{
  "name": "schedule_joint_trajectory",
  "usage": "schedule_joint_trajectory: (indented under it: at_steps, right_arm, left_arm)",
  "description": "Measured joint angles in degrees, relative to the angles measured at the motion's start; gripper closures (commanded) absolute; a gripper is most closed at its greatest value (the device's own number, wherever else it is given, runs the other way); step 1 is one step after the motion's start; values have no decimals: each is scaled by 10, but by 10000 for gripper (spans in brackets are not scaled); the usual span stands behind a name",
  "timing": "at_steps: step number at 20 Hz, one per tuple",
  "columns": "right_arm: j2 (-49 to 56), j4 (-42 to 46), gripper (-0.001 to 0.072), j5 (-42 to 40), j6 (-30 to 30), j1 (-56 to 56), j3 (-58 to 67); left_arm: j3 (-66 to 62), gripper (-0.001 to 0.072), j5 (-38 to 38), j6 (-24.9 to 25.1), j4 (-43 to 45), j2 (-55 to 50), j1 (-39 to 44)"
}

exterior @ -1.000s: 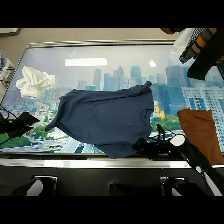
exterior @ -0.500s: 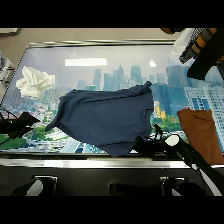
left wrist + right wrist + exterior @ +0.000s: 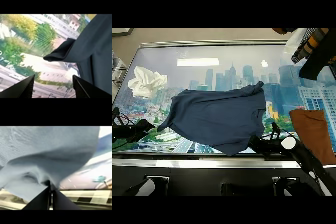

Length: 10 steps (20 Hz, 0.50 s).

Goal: Fold the clothes and pants, and hang the long-sleeved shirts on hangers.

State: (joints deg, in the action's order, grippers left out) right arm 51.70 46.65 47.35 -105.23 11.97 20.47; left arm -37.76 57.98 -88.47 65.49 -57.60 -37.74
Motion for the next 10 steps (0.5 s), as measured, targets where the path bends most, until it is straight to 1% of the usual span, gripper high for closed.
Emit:
schedule_joint_trajectory:
  at_steps: [4,6,10]
  right_arm:
    - [-46,37,689,6,-47,0,0]
    - [-57,46,689,7,-60,0,2]
    - [-65,59,689,9,-74,0,16]
  left_arm:
    - [12,163,-44,58,-52,-38,-2]
    - [14,164,-58,83,-75,-59,-2]
    - [16,164,-79,114,-101,-94,10]
